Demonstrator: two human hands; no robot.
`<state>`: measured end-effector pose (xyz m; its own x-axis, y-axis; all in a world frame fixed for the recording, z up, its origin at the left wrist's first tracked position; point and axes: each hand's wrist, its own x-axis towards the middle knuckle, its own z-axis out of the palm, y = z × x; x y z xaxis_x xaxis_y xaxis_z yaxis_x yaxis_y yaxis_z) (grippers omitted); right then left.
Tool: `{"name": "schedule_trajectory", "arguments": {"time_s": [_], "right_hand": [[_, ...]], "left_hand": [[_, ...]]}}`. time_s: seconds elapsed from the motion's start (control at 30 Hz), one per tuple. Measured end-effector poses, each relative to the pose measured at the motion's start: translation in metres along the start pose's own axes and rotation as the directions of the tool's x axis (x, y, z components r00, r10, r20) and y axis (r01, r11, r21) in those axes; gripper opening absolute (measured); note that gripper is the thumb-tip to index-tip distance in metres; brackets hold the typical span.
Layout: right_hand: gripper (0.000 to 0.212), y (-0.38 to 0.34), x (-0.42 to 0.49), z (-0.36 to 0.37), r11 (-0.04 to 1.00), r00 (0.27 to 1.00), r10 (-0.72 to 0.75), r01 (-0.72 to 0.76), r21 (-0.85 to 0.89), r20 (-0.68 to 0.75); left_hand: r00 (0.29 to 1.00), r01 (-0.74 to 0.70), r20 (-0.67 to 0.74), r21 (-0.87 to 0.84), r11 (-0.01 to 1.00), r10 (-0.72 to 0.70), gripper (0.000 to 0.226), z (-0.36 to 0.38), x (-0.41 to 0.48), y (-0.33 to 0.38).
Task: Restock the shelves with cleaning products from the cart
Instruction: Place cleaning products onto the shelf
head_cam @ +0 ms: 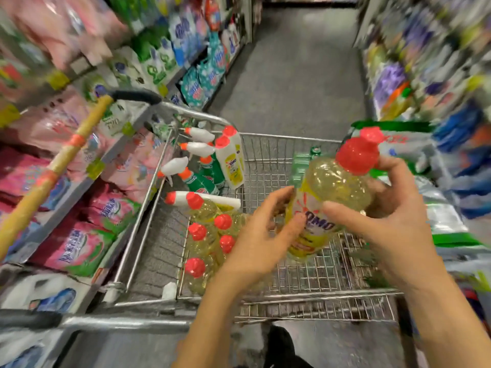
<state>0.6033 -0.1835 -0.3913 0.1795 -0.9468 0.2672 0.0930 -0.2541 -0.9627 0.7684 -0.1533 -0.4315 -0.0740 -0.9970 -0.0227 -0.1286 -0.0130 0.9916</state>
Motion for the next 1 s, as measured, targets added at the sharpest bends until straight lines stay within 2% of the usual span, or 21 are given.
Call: {"name": "schedule_trajectory", "arguments": {"time_s": [0.1, 0.23, 0.37, 0.43, 0.53, 0.63, 0.83, 0.93, 1.0], "right_hand": [[0.055, -0.027, 0.000, 0.005, 0.993, 0.996, -0.076, 0.079, 0.082, -0.042], [0.048, -0.054, -0.014, 0.012, 0.989, 0.990, -0.115, 0.122, 0.087, -0.079], [0.049, -0.075, -0.043, 0.015, 0.993, 0.989, -0.114, 0.114, -0.002, -0.096], [0.052, -0.077, -0.066, 0.013, 0.996, 0.993, -0.079, 0.075, -0.051, -0.087], [0.056, -0.073, -0.109, 0.013, 0.997, 0.991, 0.005, -0.015, -0.080, -0.132], [0.042, -0.077, -0.146, 0.015, 0.997, 0.968, -0.017, -0.004, -0.083, -0.251], [0.043, -0.107, -0.213, 0.008, 0.986, 0.853, -0.105, 0.023, -0.165, -0.511], [0.054, -0.120, -0.251, 0.003, 0.981, 0.755, -0.139, 0.015, -0.195, -0.641], [0.057, -0.129, -0.279, -0.001, 0.974, 0.676, -0.176, 0.014, -0.226, -0.716]], "left_hand": [[0.991, -0.084, 0.099, -0.056, 0.995, 0.089, 0.045, 0.000, -0.006, 0.024], [0.971, -0.224, 0.048, -0.131, 0.966, 0.232, 0.055, 0.011, -0.019, 0.042], [0.958, -0.278, 0.010, -0.218, 0.935, 0.287, 0.021, 0.022, -0.037, 0.049], [0.954, -0.287, 0.019, -0.238, 0.928, 0.300, 0.030, 0.028, -0.047, 0.051], [0.953, -0.238, 0.110, -0.308, 0.921, 0.283, 0.064, 0.037, -0.065, 0.058], [0.932, -0.198, 0.228, -0.331, 0.923, 0.282, 0.071, 0.049, -0.080, 0.066], [0.827, -0.190, 0.437, -0.374, 0.908, 0.353, 0.067, 0.089, -0.114, 0.087], [0.767, -0.193, 0.514, -0.384, 0.903, 0.383, 0.047, 0.116, -0.136, 0.093], [0.714, -0.192, 0.571, -0.396, 0.898, 0.404, 0.053, 0.135, -0.154, 0.098]]}}
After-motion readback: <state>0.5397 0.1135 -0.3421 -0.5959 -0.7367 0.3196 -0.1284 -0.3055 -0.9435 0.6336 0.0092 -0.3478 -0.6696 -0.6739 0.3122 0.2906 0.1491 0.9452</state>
